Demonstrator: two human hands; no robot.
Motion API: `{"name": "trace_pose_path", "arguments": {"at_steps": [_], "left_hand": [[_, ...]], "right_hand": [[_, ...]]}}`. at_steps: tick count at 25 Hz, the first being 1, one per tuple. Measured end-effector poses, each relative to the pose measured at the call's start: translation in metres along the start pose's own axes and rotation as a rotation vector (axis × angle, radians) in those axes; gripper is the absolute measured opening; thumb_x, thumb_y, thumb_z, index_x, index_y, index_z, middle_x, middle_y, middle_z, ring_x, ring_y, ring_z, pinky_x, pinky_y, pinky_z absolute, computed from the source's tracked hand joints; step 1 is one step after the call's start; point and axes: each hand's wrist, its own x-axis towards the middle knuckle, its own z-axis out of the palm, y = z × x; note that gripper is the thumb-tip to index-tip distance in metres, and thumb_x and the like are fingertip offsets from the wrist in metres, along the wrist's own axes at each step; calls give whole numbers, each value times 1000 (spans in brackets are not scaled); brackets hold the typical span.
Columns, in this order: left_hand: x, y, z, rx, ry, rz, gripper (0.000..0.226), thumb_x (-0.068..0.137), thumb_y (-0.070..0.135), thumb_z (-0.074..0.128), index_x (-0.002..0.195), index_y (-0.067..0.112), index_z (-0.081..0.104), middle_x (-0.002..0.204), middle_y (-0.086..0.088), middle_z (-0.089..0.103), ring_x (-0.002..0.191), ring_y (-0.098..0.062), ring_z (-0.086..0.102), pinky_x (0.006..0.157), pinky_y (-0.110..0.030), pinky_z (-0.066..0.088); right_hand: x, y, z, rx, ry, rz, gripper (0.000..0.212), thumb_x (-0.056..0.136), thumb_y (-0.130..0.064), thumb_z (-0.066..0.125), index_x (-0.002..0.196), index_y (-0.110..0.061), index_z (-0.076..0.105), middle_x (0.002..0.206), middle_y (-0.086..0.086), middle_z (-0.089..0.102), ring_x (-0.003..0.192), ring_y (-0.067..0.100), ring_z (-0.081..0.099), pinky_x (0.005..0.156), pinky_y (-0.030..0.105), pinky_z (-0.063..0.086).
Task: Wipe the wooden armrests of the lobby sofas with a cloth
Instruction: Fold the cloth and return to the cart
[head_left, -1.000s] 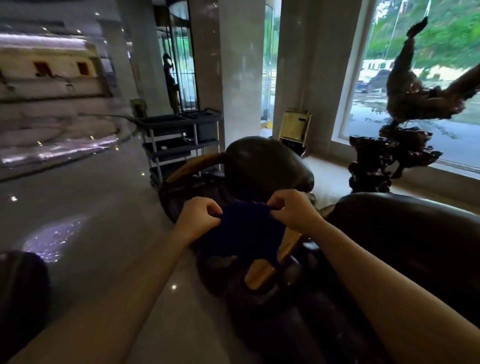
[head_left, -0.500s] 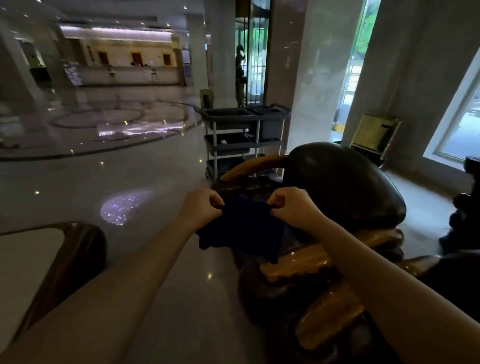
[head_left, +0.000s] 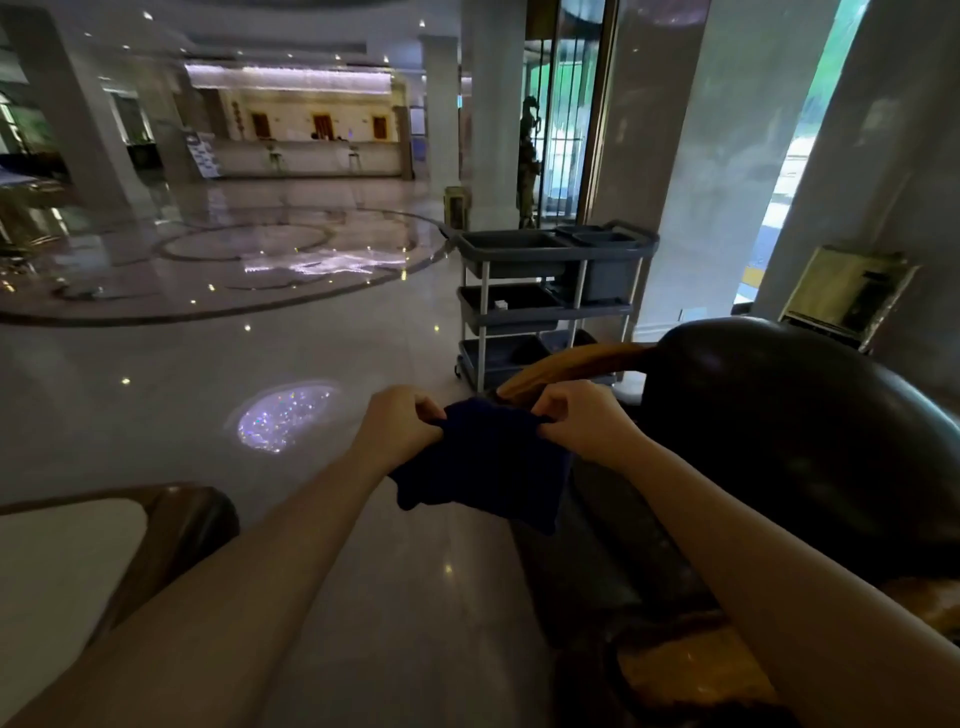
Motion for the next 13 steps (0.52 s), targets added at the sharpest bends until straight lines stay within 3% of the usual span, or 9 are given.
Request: {"name": "trace_pose_path", "arguments": {"at_steps": [7, 13], "left_hand": [[173, -73, -54, 26, -22, 52, 11, 69, 6, 67, 78, 11, 70, 83, -7, 69, 72, -12, 57, 55, -8, 33], [311, -131, -60, 17, -38, 64, 11, 69, 6, 67, 79, 10, 70, 85, -10, 70, 73, -14, 58, 65, -19, 40]], "right_hand": [[175, -17, 45, 8, 34, 30, 10, 75, -13, 69, 86, -13, 68, 79, 1, 67, 69, 9, 59, 57, 10, 38], [316, 3, 82, -15, 4, 74, 9, 75, -13, 68, 81, -18, 64, 73, -6, 59, 67, 4, 54, 58, 10, 36]]}}
